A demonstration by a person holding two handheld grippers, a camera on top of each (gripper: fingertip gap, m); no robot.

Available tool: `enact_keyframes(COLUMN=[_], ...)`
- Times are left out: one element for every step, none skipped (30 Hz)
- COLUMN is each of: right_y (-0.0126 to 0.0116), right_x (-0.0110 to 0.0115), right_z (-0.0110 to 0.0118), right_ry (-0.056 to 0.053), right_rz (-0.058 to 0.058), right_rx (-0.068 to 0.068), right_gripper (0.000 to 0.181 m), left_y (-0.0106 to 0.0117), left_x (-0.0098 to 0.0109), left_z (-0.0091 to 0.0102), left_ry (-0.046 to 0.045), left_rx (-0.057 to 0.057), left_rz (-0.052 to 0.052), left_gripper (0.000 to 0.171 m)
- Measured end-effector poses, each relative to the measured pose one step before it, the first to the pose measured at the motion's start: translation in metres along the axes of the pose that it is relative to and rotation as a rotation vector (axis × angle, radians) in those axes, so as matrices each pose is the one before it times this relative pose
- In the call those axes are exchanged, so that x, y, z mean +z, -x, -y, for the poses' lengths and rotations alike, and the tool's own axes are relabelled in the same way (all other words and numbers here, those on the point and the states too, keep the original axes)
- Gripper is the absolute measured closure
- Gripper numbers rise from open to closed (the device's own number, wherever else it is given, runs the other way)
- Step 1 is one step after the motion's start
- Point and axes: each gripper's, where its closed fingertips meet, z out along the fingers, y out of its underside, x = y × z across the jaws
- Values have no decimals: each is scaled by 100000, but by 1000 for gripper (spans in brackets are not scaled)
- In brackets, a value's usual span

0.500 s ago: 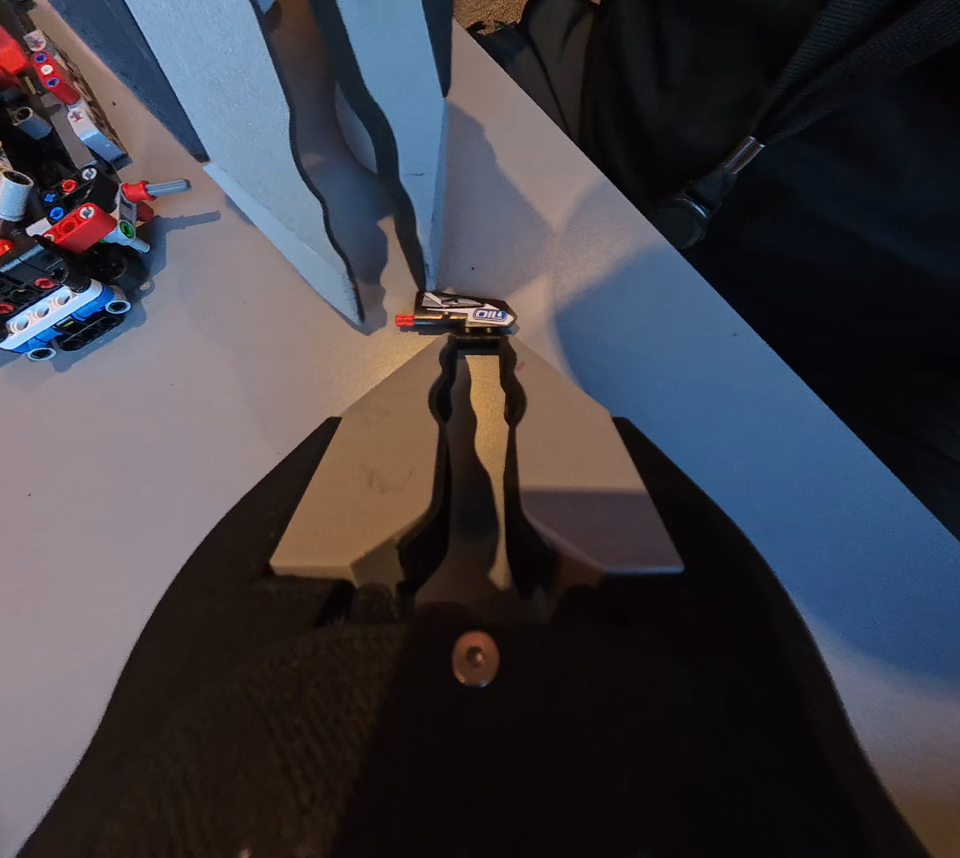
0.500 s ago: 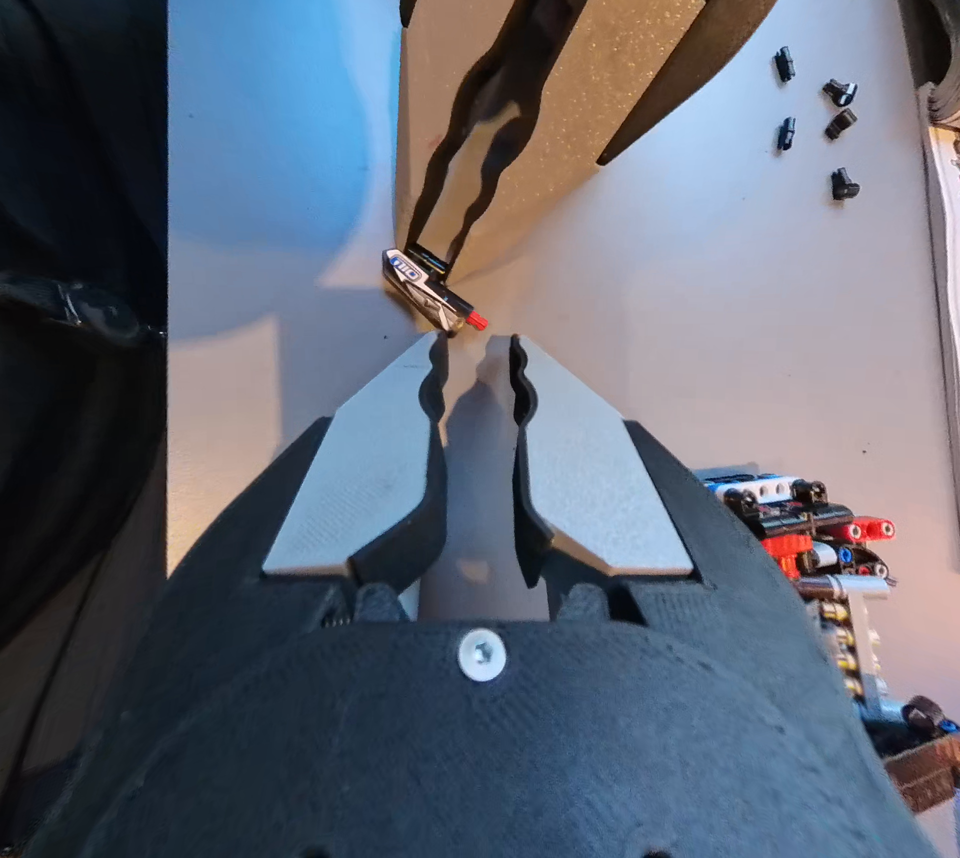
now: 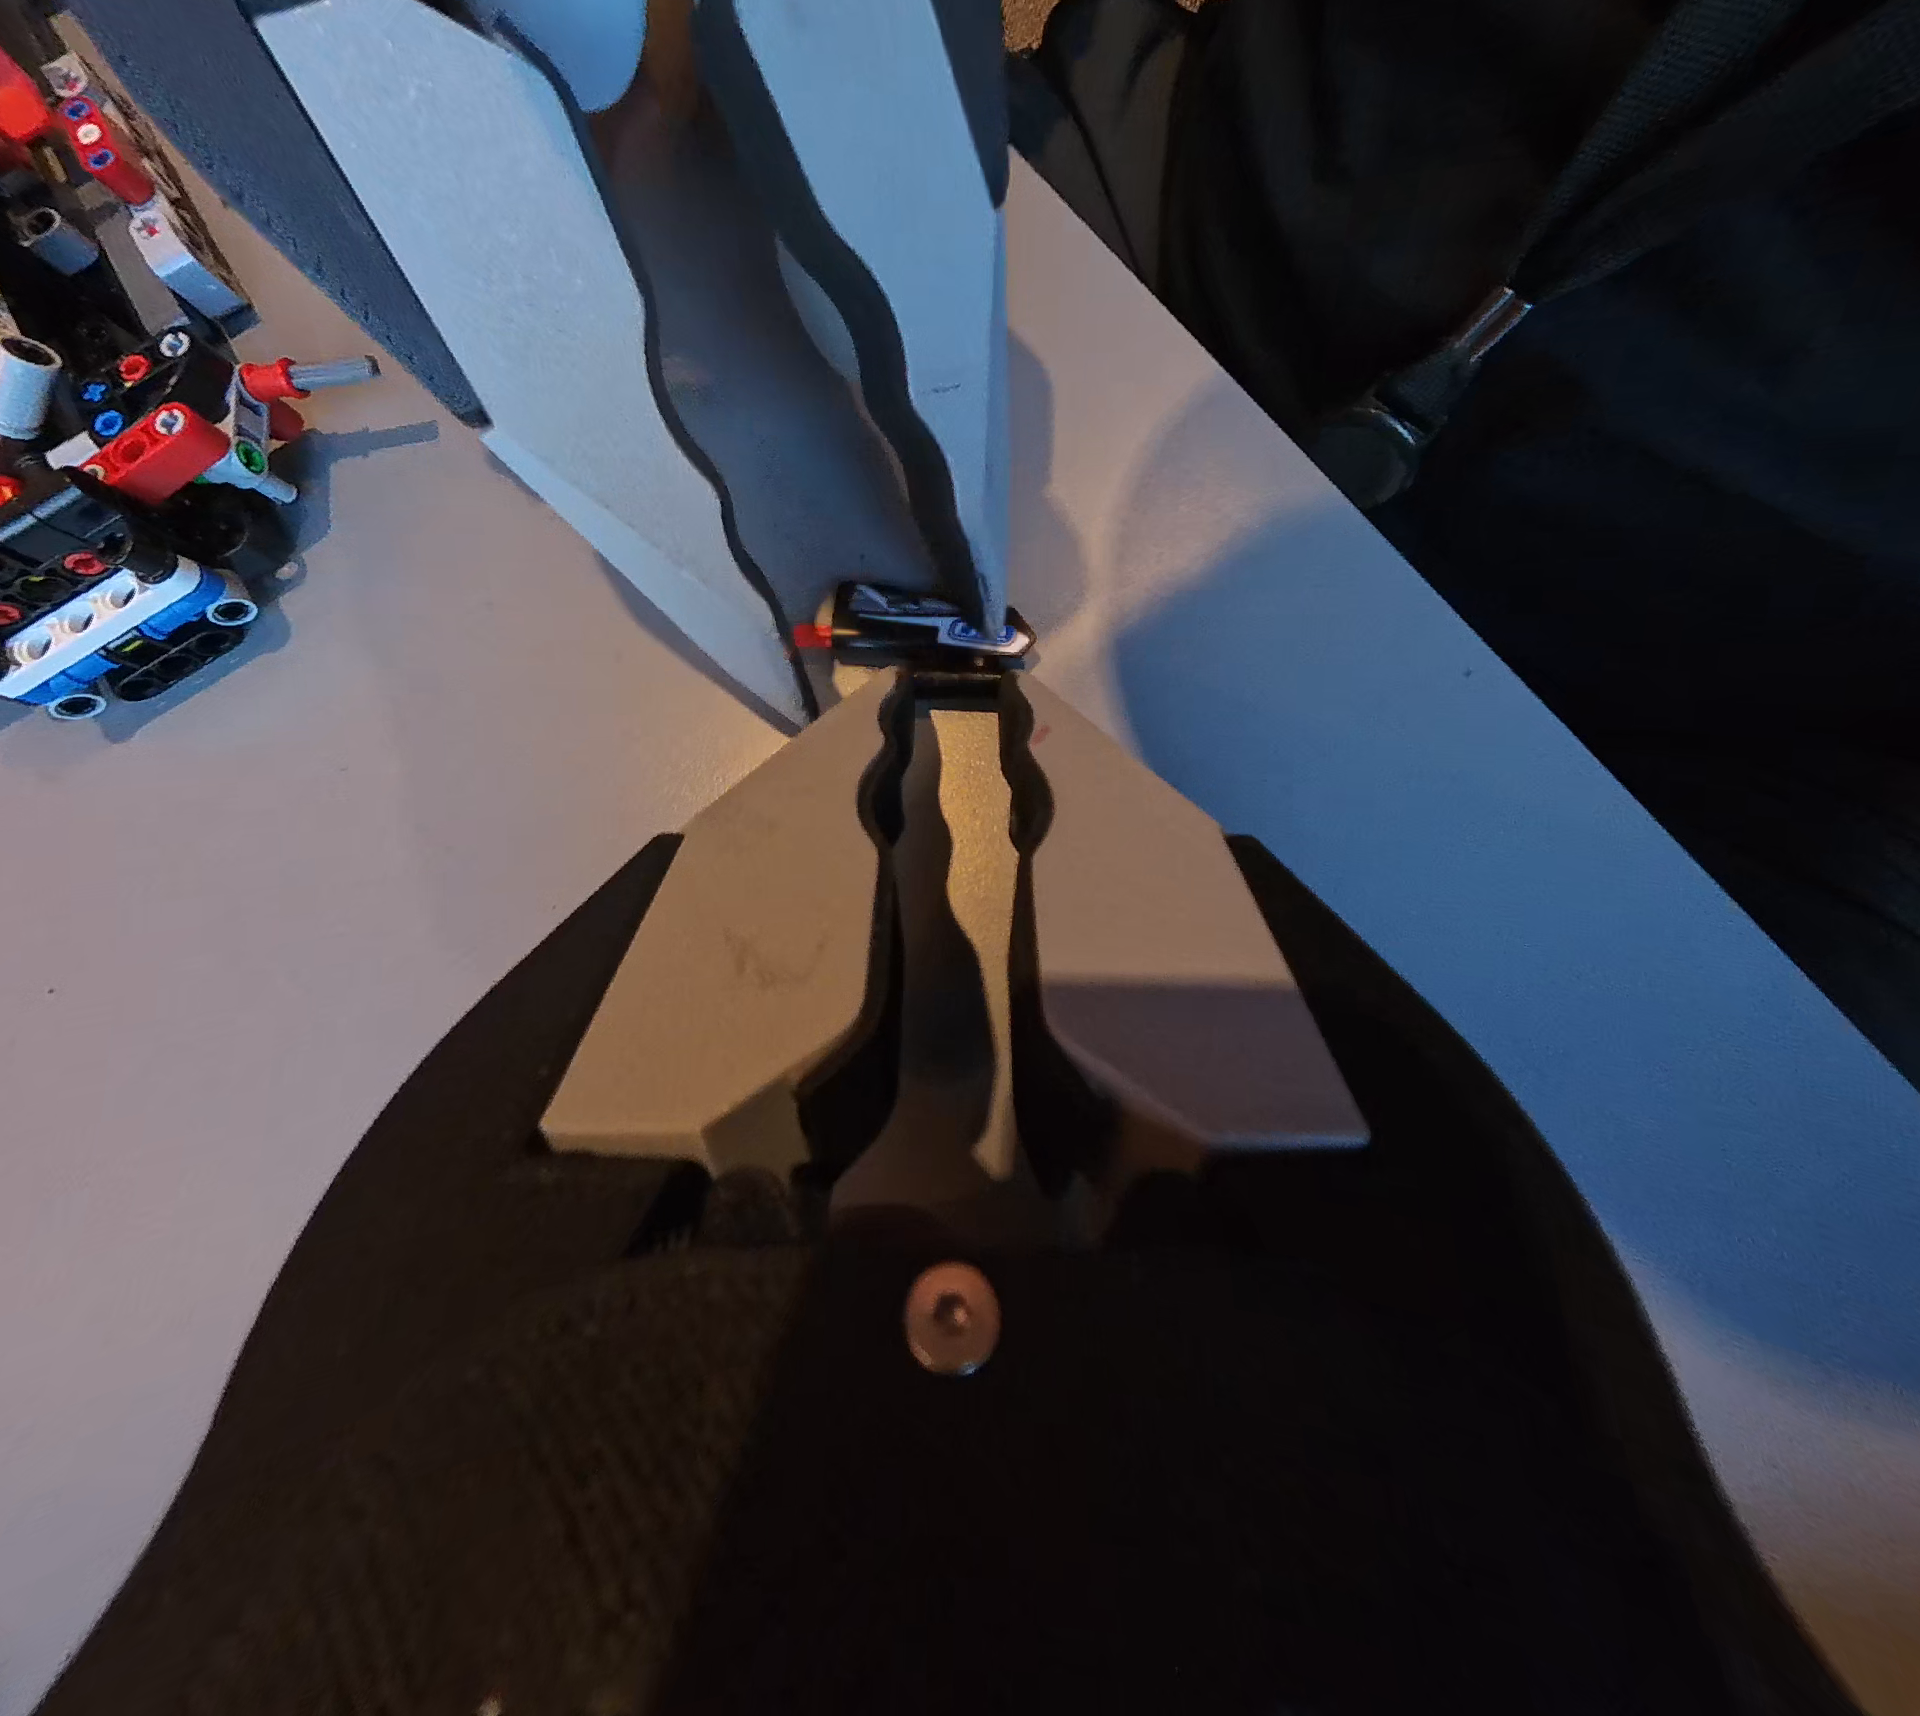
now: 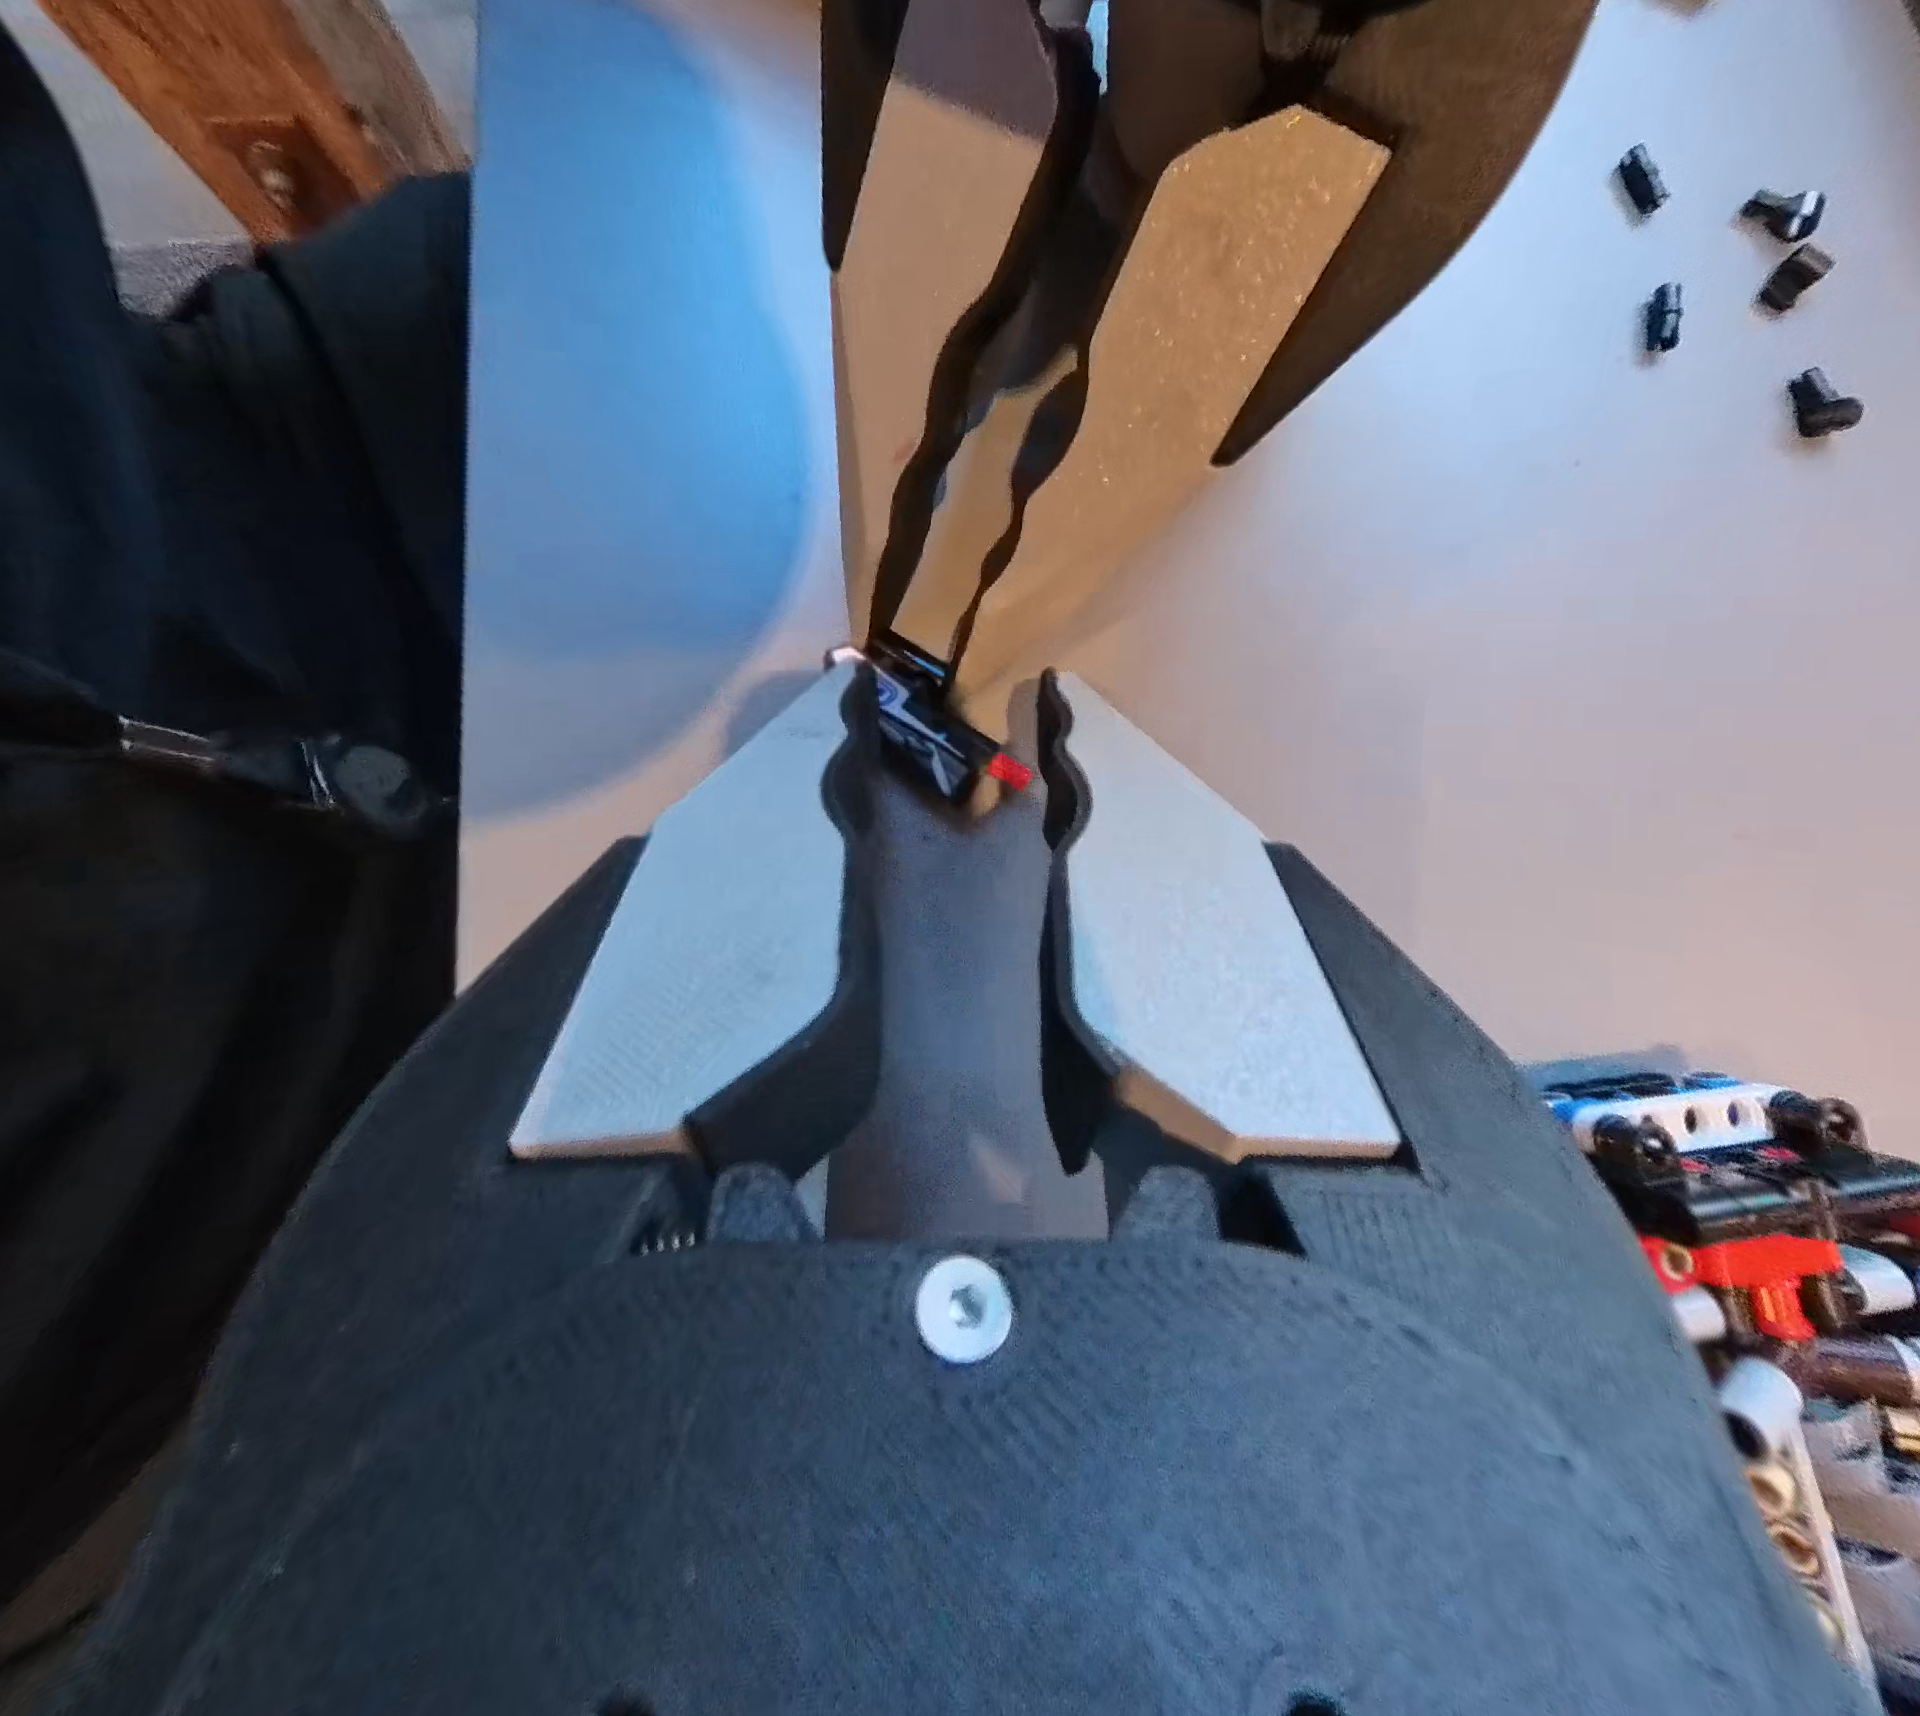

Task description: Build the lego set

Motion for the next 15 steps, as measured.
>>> enact_keyframes(right_y=[-276,-508,-434,-120,281,422,440,352,62,-262,-455,-529,-373,-168,-101], right_x=[-38,-152,-192,-132,-29,105,237,291,150,-62,-166,-225,-223,-215,-150], right_z=[-17,-212,-249,-102,133,308,245,64,27,-21,-174,-332,-314,-183,-130], right_ry=[-579,458,681,178,-753,-1326,-841,37,-361,-763,-484,71,-213,-523,-335], right_rz=[-1543,-2572,-1779,103,1914,1781,1057,248,-1017,-1969,-1814,-1332,-279,289,-407], right_rx=[-745,-134,950,1482,1524,975,-63,-1252,-1771,-1062,632,2385,3022,2346,705], right_gripper=[154,153,155,155,152,151,150,149,151,151,150,152,154,152,152], left_y=[-1,-7,-8,-14,-23,-9,-1,-1,-3,4,0,-5,-2,6,-3], left_x=[1,3,5,7,3,7,0,0,-9,-1,3,3,1,-3,0], left_z=[-15,-1,5,9,2,-7,0,-1,-11,18,-13,2,2,-4,0], left_ry=[24,52,-8,-32,17,1,1,6,31,-78,23,16,-17,8,-2], left_rx=[46,-117,-61,-111,-155,-72,-11,0,40,-4,-37,-86,-6,-25,-24], left_rz=[66,-16,-117,-138,-179,-27,-3,-10,-17,30,-47,-81,-14,-8,-9], left_gripper=[159,158,158,158,159,159,159,159,159,159,159,159,159,159,159])
